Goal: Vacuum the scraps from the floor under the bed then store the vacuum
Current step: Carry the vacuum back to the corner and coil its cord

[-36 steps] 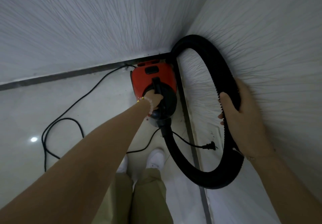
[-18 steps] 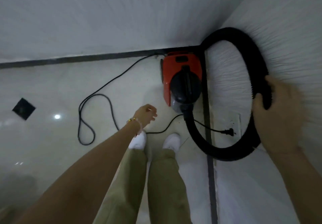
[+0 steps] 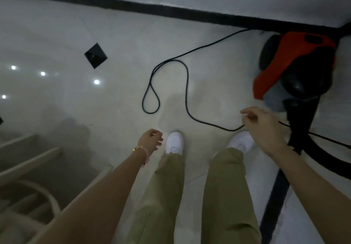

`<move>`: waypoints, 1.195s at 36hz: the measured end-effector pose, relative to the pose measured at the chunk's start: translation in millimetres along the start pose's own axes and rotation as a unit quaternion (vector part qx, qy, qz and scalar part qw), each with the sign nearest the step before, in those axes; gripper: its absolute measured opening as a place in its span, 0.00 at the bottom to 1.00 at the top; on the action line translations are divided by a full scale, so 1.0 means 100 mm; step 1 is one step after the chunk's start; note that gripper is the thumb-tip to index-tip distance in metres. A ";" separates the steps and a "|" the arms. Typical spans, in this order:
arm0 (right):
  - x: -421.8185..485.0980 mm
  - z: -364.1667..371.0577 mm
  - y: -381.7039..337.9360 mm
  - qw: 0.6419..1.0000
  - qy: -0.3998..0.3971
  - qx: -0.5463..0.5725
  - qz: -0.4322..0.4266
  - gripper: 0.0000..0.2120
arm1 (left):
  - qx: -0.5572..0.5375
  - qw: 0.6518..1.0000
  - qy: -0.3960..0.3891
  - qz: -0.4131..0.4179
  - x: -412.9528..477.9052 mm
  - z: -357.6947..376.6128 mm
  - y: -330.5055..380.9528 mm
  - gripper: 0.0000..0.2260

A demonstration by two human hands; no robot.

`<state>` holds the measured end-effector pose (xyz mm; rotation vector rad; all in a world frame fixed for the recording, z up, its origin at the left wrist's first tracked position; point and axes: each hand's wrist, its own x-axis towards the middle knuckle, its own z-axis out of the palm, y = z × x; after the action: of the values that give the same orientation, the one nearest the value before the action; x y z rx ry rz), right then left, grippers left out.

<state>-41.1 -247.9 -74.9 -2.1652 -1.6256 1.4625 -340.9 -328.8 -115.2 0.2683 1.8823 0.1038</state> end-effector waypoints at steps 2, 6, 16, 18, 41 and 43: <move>0.14 0.40 0.00 0.999 -0.034 0.000 0.017 0.10 | 0.001 1.000 0.027 0.004 0.21 -0.21 -0.13 0.03; 0.46 1.10 0.07 0.995 -0.090 -0.016 0.030 0.11 | 0.046 0.998 0.045 0.024 0.69 -0.51 -0.33 0.05; 1.31 2.29 0.63 0.984 -0.139 -0.102 0.040 0.15 | 0.307 0.940 0.025 0.149 2.08 -0.41 -0.56 0.24; 1.41 2.44 0.77 0.978 -0.155 -0.134 0.041 0.19 | 0.386 0.901 0.046 0.192 2.33 -0.36 -0.57 0.26; 0.91 2.18 0.60 0.968 -0.153 -0.194 0.044 0.02 | 0.359 0.826 0.184 0.393 1.75 -0.84 -0.38 0.16; 0.70 1.93 0.40 0.977 -0.139 -0.153 0.046 0.04 | 0.242 0.872 0.152 0.396 1.26 -0.90 -0.13 0.14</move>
<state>-149.4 -299.1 -246.9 -2.3028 -1.9836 1.7090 -466.1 -306.4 -205.1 1.4404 1.9695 0.2366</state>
